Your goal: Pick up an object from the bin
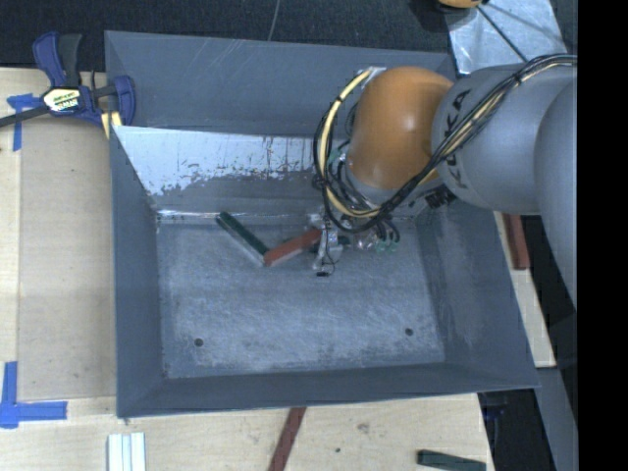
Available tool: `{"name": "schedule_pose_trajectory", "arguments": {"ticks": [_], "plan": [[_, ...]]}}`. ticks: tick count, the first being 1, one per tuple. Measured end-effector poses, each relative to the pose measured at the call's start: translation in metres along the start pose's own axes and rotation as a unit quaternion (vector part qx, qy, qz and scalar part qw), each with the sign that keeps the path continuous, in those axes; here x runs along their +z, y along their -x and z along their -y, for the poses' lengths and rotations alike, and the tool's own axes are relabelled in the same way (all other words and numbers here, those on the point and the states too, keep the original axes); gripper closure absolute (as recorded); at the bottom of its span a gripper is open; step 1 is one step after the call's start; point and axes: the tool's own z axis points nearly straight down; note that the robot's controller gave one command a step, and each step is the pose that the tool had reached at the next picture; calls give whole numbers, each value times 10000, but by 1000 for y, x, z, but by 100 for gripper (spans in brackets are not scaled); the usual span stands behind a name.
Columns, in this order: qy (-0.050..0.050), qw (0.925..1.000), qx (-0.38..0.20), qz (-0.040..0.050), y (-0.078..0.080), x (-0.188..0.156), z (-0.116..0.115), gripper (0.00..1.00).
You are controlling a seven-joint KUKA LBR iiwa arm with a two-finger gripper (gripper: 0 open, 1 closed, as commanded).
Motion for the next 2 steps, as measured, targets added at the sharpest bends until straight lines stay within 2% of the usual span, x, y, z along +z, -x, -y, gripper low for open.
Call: {"name": "schedule_pose_trajectory", "arguments": {"ticks": [1, 2], "plan": [[-2, 10000, 38, 24, -14, -70, -15, 100], [-4, 9999, 69, 83, -2, -102, -9, 100]]}}
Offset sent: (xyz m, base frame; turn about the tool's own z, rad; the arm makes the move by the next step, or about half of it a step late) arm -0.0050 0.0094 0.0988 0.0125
